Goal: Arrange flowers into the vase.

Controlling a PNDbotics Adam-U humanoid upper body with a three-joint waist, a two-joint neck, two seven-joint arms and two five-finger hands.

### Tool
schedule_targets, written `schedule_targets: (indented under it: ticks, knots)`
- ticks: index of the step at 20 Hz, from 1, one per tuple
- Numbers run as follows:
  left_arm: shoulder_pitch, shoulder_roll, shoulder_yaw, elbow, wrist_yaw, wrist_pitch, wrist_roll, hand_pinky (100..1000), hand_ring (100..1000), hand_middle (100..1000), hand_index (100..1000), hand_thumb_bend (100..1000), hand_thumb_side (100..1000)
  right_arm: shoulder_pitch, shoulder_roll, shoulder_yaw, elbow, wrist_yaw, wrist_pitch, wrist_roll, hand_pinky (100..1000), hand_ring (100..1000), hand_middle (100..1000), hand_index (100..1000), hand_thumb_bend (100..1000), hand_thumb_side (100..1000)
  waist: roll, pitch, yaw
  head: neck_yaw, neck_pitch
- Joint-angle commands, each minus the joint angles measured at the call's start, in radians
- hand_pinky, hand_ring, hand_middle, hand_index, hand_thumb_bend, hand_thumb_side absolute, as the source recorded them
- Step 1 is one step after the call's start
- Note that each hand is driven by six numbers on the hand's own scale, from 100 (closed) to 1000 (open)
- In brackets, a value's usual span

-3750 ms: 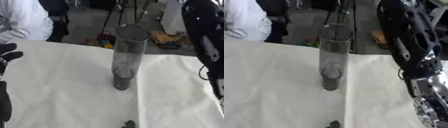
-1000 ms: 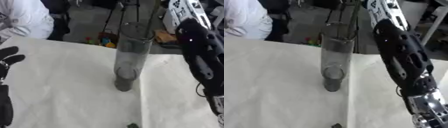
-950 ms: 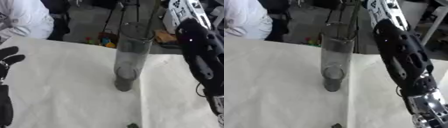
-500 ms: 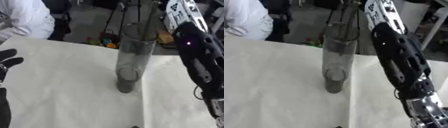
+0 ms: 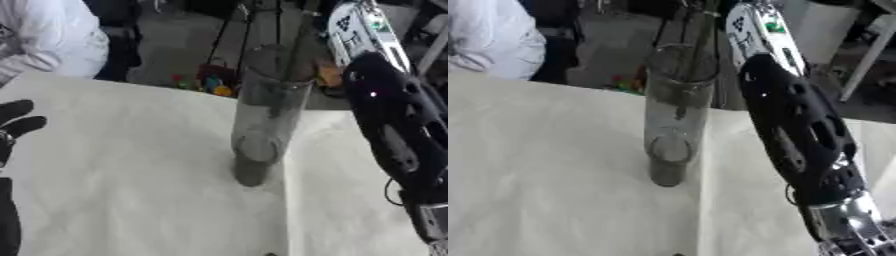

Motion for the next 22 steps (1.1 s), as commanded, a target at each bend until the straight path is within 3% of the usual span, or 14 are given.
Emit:
schedule_targets:
  ticks: [1, 9, 18, 19, 20, 21, 22]
  knots:
    - [-0.016, -0.004, -0.006, -0.016, 0.005, -0.003, -0.004, 703, 725, 787, 866, 275, 946, -0.016, -0.008, -0.013, -0.031, -0.015, 0.004, -0.002, 100, 100, 100, 111, 335, 338, 0.008, -0.020, 0.001, -0.006, -0.008]
    - [-0.017, -0.007, -0.006, -0.016, 0.007, -0.002, -0.005, 704, 726, 787, 866, 274, 947, 0.000, -0.003, -0.015, -0.038, -0.021, 0.003, 0.009, 100, 100, 100, 109, 331, 348, 0.008, -0.016, 0.004, -0.007, -0.016]
    - [-0.016, -0.008, -0.006, -0.016, 0.008, -0.002, -0.006, 704, 726, 789, 867, 272, 947, 0.012, -0.015, -0.007, -0.041, 0.064, -0.011, 0.023, 100, 127, 100, 106, 304, 478, 0.010, -0.013, -0.001, -0.005, -0.012]
    - [-0.015, -0.008, -0.006, -0.016, 0.008, -0.002, -0.006, 704, 726, 789, 867, 272, 947, 0.013, -0.015, -0.009, -0.039, 0.077, -0.011, 0.022, 181, 239, 100, 105, 302, 492, 0.011, -0.013, -0.001, -0.004, -0.012]
    - [-0.015, -0.009, -0.006, -0.016, 0.008, -0.001, -0.007, 704, 726, 789, 867, 272, 947, 0.015, -0.015, -0.010, -0.038, 0.087, -0.011, 0.021, 196, 257, 100, 106, 301, 493, 0.011, -0.013, -0.002, -0.004, -0.012]
    - [-0.015, -0.009, -0.006, -0.016, 0.008, -0.001, -0.007, 705, 727, 789, 867, 272, 947, 0.016, -0.015, -0.011, -0.037, 0.097, -0.011, 0.021, 299, 371, 100, 107, 297, 502, 0.011, -0.013, -0.002, -0.004, -0.013]
    - [-0.015, -0.009, -0.006, -0.016, 0.008, -0.001, -0.007, 705, 727, 789, 867, 272, 947, 0.017, -0.016, -0.011, -0.036, 0.106, -0.012, 0.022, 350, 423, 100, 107, 295, 503, 0.012, -0.013, -0.002, -0.003, -0.013]
